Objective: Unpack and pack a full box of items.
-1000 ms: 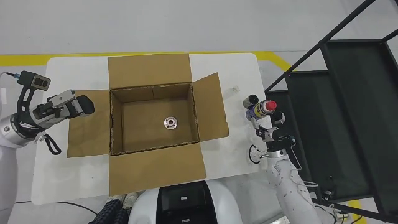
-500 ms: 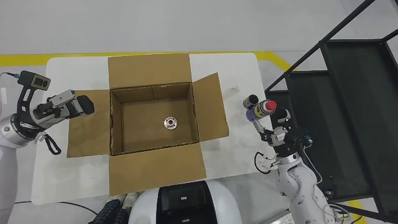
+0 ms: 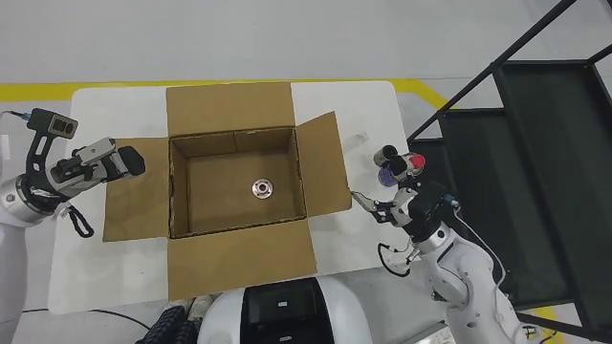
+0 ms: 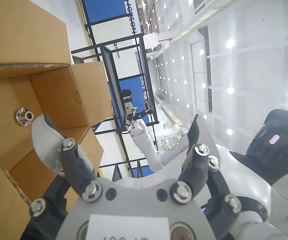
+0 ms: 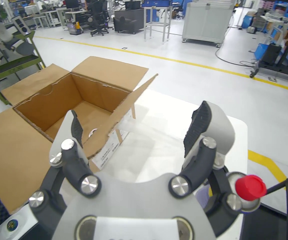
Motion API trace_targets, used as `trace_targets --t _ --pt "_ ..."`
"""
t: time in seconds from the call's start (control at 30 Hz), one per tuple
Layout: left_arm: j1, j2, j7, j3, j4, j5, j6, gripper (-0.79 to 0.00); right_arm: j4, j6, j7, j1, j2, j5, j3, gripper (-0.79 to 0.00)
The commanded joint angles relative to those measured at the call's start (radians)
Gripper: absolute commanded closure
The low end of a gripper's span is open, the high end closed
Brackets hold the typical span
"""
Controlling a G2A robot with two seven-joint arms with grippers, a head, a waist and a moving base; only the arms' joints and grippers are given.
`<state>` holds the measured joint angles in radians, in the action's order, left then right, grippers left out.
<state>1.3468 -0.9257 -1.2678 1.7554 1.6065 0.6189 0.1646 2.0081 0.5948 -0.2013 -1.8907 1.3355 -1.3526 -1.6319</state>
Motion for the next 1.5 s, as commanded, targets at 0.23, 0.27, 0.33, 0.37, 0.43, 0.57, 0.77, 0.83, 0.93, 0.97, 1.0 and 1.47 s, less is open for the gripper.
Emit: trace_targets --t 0.23,0.27,0.33,0.37,0.43,0.57,0.77,0.83,0.93,0.97,1.0,1.47 --pt "0.000 0.000 0.000 0.000 0.000 0.000 0.000 -0.785 0.044 0.070 0.188 0.034 -0.007 0.081 0.050 -0.785" --pt "0.000 0.000 0.000 0.000 0.000 0.000 0.000 -0.785 0.044 0.070 0.188 0.034 -0.007 0.081 0.050 -0.785" --pt "0.000 0.000 0.000 0.000 0.000 0.000 0.000 -0.785 0.044 0.070 0.188 0.034 -0.007 0.081 0.050 -0.785" --pt "0.000 0.000 0.000 0.000 0.000 0.000 0.000 -0.785 0.044 0.070 0.188 0.034 -0.007 0.081 0.050 -0.785" --pt "0.000 0.000 0.000 0.000 0.000 0.000 0.000 -0.785 0.044 0.070 0.188 0.034 -0.007 0.081 0.050 -0.785" --pt "0.000 0.000 0.000 0.000 0.000 0.000 0.000 -0.785 0.044 0.070 0.188 0.034 -0.007 0.081 0.050 -0.785" --pt "0.000 0.000 0.000 0.000 0.000 0.000 0.000 -0.785 0.109 0.057 0.229 0.044 -0.010 0.003 0.094 -0.785" --pt "0.000 0.000 0.000 0.000 0.000 0.000 0.000 -0.785 0.141 0.056 0.278 0.070 -0.012 -0.023 0.133 -0.785" --pt "0.000 0.000 0.000 0.000 0.000 0.000 0.000 -0.785 0.172 0.058 0.425 0.136 -0.012 -0.059 0.220 -0.785" --pt "0.000 0.000 0.000 0.000 0.000 0.000 0.000 -0.785 0.175 0.053 0.486 0.165 -0.011 -0.060 0.255 -0.785" --pt "0.000 0.000 0.000 0.000 0.000 0.000 0.000 -0.785 0.164 0.042 0.560 0.196 -0.009 -0.055 0.293 -0.785" --pt "0.000 0.000 0.000 0.000 0.000 0.000 0.000 -0.785 -0.202 -0.240 1.140 0.696 0.052 0.074 0.626 -0.785"
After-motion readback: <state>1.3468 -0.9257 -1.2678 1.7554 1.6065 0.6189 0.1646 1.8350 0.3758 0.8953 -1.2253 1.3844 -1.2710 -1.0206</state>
